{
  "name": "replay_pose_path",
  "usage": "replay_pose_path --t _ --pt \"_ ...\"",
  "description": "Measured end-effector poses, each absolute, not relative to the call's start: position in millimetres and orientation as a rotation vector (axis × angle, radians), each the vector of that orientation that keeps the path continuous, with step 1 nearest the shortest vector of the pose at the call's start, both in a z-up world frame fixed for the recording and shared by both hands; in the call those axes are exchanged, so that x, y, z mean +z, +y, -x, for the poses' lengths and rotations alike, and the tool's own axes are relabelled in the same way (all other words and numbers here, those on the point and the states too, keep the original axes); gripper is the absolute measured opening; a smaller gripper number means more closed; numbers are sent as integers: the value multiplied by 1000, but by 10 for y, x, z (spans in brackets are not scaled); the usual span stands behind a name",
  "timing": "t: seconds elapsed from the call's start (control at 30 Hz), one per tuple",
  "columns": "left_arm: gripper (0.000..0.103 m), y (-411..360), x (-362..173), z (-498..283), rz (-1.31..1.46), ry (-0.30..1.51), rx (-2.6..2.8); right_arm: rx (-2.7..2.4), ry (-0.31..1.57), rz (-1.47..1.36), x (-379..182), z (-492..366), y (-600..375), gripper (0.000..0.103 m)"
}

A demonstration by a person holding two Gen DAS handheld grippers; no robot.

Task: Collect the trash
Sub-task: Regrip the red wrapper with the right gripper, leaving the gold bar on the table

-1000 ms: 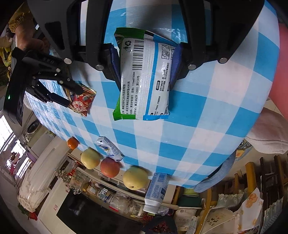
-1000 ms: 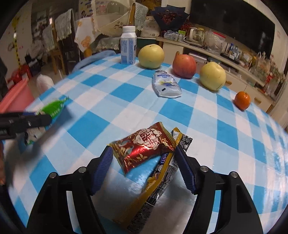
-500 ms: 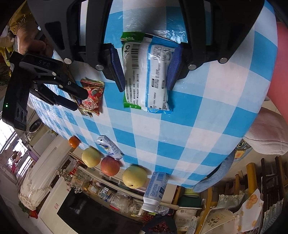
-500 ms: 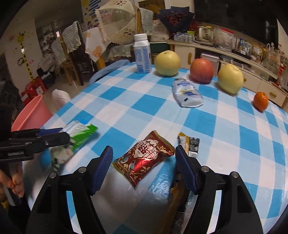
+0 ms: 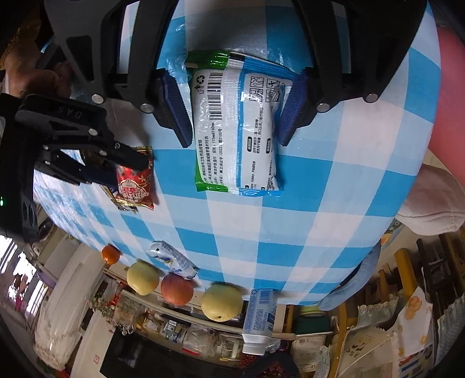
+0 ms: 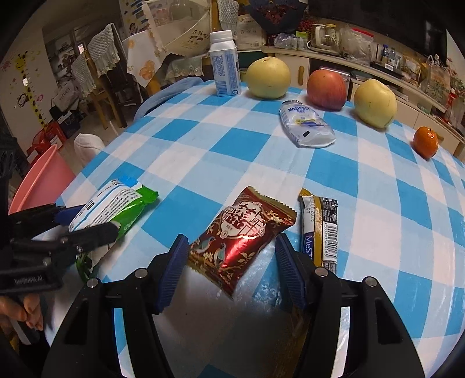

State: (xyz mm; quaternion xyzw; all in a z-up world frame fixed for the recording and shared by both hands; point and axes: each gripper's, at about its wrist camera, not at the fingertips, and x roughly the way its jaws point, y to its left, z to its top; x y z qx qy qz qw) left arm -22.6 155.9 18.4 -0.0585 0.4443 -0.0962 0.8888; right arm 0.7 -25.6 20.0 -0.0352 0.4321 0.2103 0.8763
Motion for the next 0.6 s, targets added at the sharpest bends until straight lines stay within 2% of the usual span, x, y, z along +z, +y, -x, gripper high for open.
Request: replay_pose_path --t 0.07,0.23,0.3,0.37,0.6 --pt "64 1534 183 231 102 918 -195 439 903 63 201 -29 -235 69" --pt "64 1448 175 240 40 909 -188 435 905 56 195 -62 -217 70" --pt "55 1433 173 246 28 900 -185 428 904 86 194 -54 -173 66" --pt "53 1433 175 249 26 899 -189 424 897 115 193 -38 -133 49" --pt "49 1486 181 258 57 905 -204 448 877 141 206 -4 -108 38"
